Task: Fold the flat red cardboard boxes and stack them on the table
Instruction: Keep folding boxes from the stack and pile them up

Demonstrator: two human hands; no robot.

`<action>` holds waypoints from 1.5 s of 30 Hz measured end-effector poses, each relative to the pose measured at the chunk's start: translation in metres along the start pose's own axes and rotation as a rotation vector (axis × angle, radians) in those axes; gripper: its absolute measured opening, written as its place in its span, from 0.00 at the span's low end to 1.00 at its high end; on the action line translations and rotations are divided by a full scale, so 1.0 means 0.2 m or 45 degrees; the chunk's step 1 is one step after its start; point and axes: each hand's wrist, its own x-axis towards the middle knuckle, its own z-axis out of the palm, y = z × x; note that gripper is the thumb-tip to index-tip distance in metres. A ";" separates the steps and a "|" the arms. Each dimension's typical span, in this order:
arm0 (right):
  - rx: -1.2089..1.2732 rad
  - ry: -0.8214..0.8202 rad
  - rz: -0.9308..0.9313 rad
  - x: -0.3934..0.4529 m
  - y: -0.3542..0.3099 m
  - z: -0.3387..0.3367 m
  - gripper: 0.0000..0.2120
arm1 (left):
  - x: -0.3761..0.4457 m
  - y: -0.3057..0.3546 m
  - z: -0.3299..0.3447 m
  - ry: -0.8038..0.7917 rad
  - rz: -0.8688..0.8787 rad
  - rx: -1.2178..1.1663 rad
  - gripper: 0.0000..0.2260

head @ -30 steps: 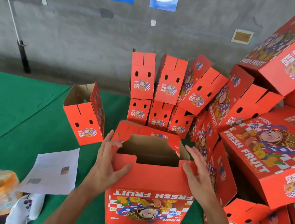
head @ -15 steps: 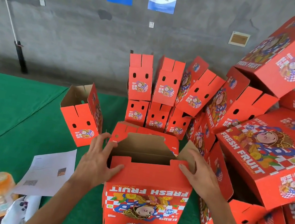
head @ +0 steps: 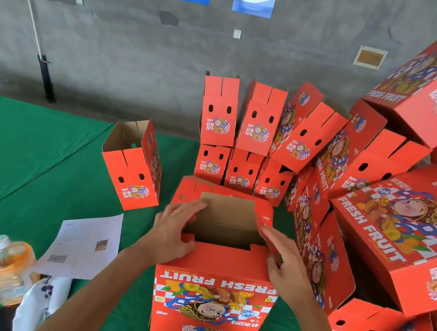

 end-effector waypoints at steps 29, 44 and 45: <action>0.013 -0.318 0.511 0.10 -0.02 0.11 0.45 | 0.05 -0.02 0.10 -0.168 -0.334 0.153 0.45; 0.623 -0.255 1.453 0.08 0.02 0.04 0.35 | 0.10 0.02 0.16 -0.056 -0.661 0.387 0.34; 0.633 -0.355 1.503 0.04 0.04 0.04 0.36 | 0.10 0.01 0.15 -0.044 -0.665 0.374 0.34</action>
